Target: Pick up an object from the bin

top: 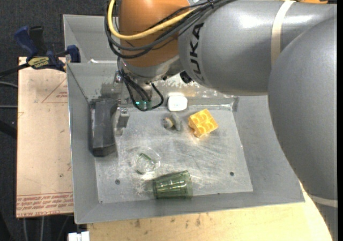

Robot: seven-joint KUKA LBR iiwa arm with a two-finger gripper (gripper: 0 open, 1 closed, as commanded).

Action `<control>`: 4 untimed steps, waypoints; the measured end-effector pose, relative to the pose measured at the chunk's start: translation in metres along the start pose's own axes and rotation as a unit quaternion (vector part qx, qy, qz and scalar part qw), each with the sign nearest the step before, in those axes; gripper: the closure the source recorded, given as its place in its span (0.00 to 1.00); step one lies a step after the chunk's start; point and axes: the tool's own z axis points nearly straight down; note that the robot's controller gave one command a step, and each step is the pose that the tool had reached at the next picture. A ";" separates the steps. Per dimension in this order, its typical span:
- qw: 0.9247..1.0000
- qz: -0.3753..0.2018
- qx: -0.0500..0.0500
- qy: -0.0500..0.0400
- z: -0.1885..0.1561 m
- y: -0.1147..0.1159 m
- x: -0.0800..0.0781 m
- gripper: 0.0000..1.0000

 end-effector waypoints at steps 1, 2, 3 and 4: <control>1.000 0.002 -0.001 -0.004 -0.005 -0.002 -0.002 0.00; 0.998 -0.066 -0.001 -0.006 0.044 0.001 -0.015 0.00; 0.977 -0.214 0.000 -0.006 0.074 0.008 -0.044 0.00; 0.946 -0.323 0.001 -0.005 0.104 0.008 -0.047 0.00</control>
Offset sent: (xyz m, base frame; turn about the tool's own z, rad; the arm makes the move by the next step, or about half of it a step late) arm 0.0413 0.0043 -0.1660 -0.4500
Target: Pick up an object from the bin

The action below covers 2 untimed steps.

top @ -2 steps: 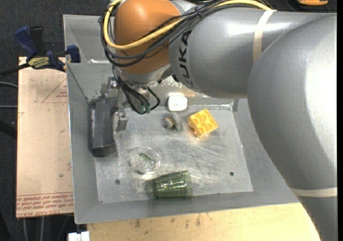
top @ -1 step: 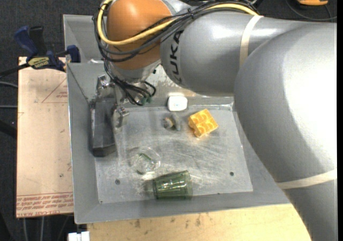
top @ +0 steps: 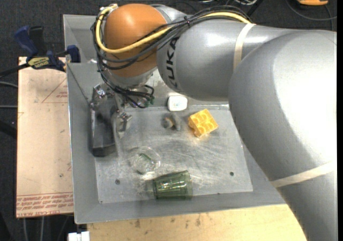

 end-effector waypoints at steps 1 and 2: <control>0.996 -0.086 0.003 -0.014 0.038 0.000 -0.012 0.00; 0.969 -0.247 0.004 -0.010 0.052 0.000 -0.009 1.00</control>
Offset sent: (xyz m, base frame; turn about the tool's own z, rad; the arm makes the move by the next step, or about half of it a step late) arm 0.0008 0.0022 -0.0620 -0.5054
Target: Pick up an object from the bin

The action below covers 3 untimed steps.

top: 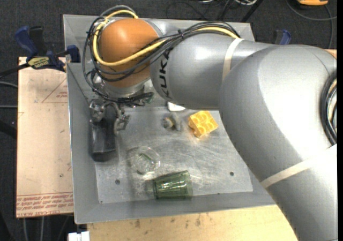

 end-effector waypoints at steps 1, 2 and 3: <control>1.000 0.000 0.000 0.000 0.000 0.000 0.000 1.00; 1.000 0.002 -0.006 0.009 -0.002 -0.001 0.001 1.00; 1.000 0.001 -0.006 0.008 -0.049 -0.001 -0.002 1.00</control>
Offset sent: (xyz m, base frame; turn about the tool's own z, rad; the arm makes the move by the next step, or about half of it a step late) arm -0.0002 -0.0002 0.0034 0.0001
